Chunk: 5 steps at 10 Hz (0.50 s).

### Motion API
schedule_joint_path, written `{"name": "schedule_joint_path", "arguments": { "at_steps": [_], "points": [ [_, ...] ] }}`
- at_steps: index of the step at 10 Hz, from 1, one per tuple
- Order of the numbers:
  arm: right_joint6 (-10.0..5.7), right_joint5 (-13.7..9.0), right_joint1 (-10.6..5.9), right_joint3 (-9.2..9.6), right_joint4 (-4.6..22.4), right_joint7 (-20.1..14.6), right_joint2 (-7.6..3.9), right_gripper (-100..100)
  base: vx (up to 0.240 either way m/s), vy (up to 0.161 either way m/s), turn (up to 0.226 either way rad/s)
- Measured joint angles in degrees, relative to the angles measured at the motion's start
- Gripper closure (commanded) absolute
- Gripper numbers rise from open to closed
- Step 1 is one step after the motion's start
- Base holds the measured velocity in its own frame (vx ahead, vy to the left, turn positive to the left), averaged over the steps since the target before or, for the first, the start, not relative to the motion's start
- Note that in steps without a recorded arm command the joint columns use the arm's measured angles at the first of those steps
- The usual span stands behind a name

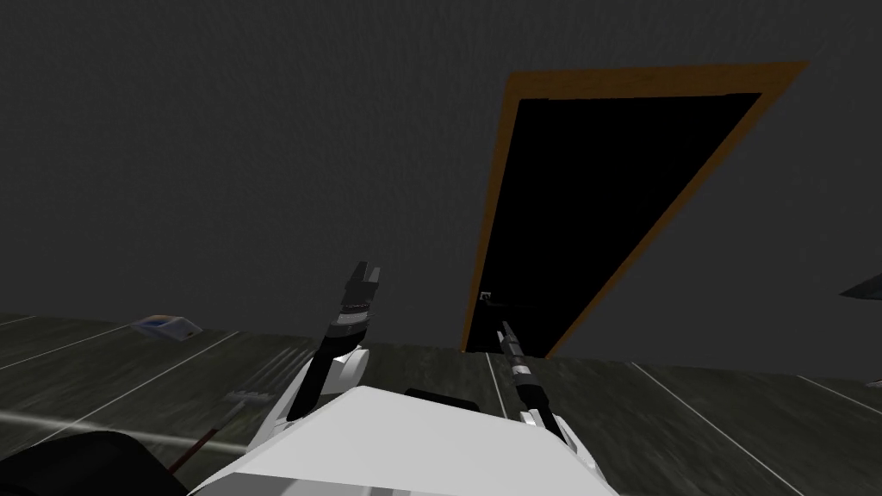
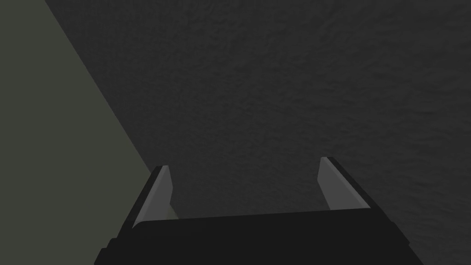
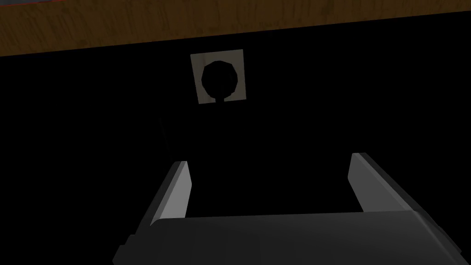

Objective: Pull the door open

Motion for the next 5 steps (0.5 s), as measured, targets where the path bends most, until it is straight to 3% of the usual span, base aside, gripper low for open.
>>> {"name": "schedule_joint_path", "arguments": {
  "at_steps": [5],
  "points": [
    [-1.04,-0.23,-2.33,-0.06,7.10,-0.93,-1.13,-100,0.009,-0.065,0.074]
  ]
}}
